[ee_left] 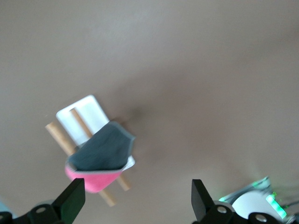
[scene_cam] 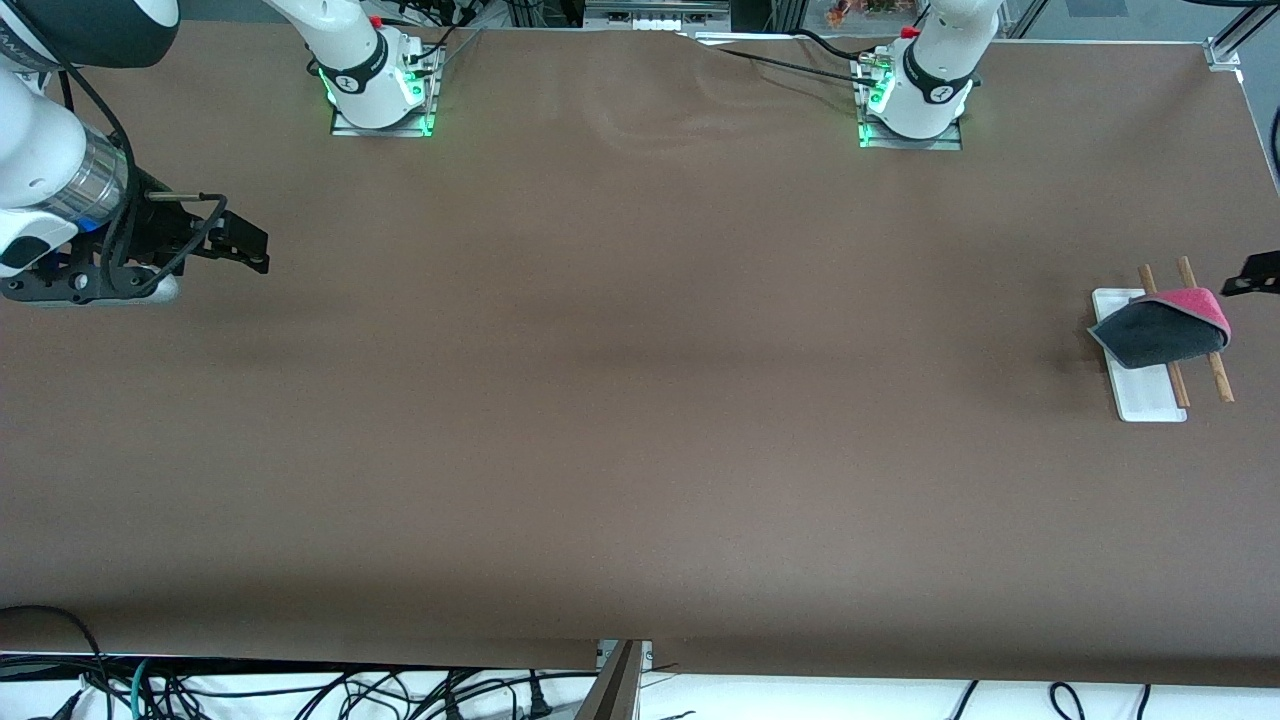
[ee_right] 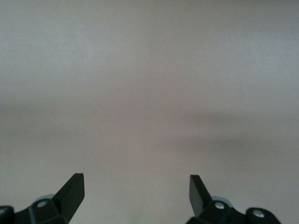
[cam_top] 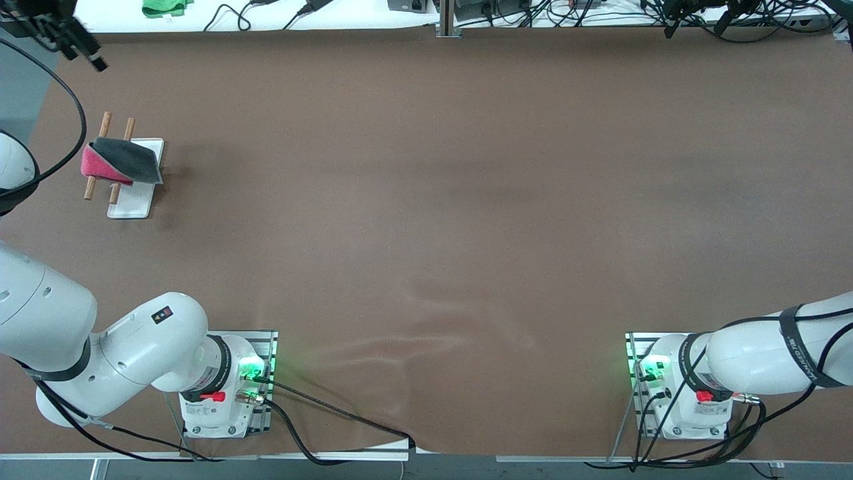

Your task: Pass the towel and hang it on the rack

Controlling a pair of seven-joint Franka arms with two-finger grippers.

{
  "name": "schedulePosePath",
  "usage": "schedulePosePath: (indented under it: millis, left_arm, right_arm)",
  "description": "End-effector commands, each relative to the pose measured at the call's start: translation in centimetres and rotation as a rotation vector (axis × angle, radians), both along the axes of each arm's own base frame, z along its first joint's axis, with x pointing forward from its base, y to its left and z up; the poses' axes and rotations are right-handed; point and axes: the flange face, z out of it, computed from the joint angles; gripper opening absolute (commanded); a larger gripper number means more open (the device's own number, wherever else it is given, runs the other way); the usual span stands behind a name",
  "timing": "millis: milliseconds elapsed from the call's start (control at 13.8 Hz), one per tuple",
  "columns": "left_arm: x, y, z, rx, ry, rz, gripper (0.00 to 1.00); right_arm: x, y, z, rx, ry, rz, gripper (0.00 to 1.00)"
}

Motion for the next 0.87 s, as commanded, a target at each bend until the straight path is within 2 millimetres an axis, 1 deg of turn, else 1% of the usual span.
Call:
schedulePosePath:
  millis: [0,72,145,217,290,362,435,507,580,725,797]
  left_arm:
    - [-0.4,-6.4,2.5,0.018,-0.011,0.097,1.0]
    - [-0.3,-8.4,2.8,0.041,-0.013,0.131,1.0]
    - [-0.2,-11.2,3.5,0.056,-0.022,0.148,1.0]
    - [-0.3,-12.9,3.9,0.054,-0.022,0.202,1.0]
    - [-1.0,-14.7,3.9,0.031,-0.011,0.258,1.0]
    - [-1.8,-15.4,4.2,0.002,0.0,0.321,1.0]
    - [-2.4,-16.2,4.2,0.001,-0.001,0.341,1.0]
    - [-3.0,-17.2,4.5,0.02,-0.035,0.336,1.0]
    - [-4.2,-18.3,4.7,0.028,-0.066,0.329,1.0]
    - [-7.0,-19.5,3.8,0.032,-0.133,0.356,1.0]
    - [-7.8,-20.4,3.5,0.034,-0.155,0.35,1.0]
  right_arm:
    - [-0.2,0.1,0.3,0.0,0.008,0.014,0.99]
    - [-0.2,0.0,0.2,0.0,0.009,0.011,0.99]
    - [-0.2,0.0,0.2,0.0,0.009,0.011,0.99]
    - [-0.2,0.0,0.2,0.0,0.009,0.011,0.99]
    - [-0.2,0.0,0.1,0.0,0.011,0.011,0.99]
    - [-0.2,0.0,0.0,-0.001,0.014,0.011,0.99]
    - [-0.2,0.0,0.0,0.001,0.014,0.011,0.99]
    - [-0.2,0.0,0.0,-0.001,0.014,0.011,0.99]
    - [-0.2,0.0,0.0,-0.001,0.012,0.011,0.99]
    - [-0.2,0.0,0.0,-0.001,0.012,0.011,0.99]
    - [-0.2,0.0,0.0,-0.001,0.012,0.011,0.99]
